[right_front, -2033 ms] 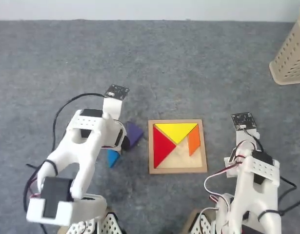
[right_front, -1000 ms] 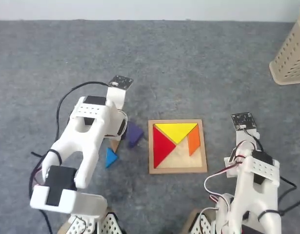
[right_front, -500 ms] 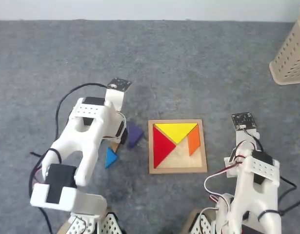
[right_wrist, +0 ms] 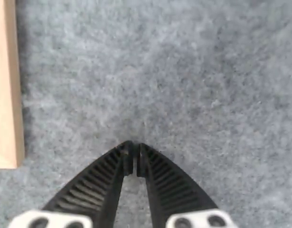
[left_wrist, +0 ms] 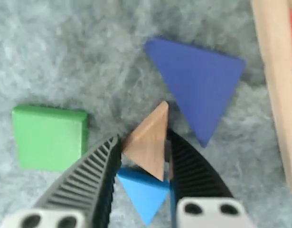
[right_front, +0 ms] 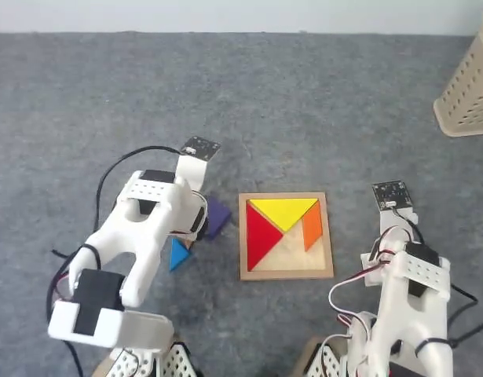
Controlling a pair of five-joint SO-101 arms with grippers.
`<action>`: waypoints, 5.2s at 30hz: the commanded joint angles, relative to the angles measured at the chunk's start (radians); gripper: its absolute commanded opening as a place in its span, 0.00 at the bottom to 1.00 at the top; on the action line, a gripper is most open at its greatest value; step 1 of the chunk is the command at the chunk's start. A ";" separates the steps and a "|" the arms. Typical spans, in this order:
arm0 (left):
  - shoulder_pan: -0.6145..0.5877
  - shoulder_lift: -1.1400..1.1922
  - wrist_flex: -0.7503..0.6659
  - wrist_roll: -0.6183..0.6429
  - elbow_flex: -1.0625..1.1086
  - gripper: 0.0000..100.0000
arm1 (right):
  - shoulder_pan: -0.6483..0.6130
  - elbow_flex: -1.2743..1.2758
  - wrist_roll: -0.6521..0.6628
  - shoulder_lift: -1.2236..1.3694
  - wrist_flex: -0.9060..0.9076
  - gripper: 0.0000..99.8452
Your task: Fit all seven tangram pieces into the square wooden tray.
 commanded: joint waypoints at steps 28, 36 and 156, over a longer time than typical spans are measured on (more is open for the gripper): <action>0.081 0.000 0.292 0.026 -0.372 0.04 | 0.019 0.000 0.012 -0.027 -0.016 0.02; 0.083 -0.005 0.253 0.028 -0.329 0.04 | 0.019 0.000 0.012 -0.027 -0.016 0.02; 0.480 0.196 0.141 0.250 -0.625 0.17 | 0.015 0.000 0.011 -0.027 -0.016 0.02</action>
